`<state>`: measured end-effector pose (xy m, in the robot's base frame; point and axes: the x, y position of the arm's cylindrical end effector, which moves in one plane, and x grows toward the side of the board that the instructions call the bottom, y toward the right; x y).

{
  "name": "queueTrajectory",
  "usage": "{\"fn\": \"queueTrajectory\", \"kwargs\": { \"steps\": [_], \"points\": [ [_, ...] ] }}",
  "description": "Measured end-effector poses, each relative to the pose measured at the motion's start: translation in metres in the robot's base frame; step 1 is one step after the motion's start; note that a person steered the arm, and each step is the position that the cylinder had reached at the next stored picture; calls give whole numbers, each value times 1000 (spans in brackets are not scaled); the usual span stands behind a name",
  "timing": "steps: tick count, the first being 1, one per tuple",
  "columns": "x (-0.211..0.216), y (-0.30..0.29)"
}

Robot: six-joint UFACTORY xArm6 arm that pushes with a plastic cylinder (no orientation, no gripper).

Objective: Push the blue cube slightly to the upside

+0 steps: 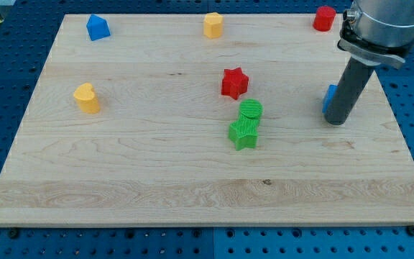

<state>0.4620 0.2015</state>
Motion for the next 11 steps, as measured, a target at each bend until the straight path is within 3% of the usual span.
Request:
{"fn": "queueTrajectory", "kwargs": {
  "steps": [4,11],
  "points": [
    [-30,-2],
    [-38,41]
  ]
}}
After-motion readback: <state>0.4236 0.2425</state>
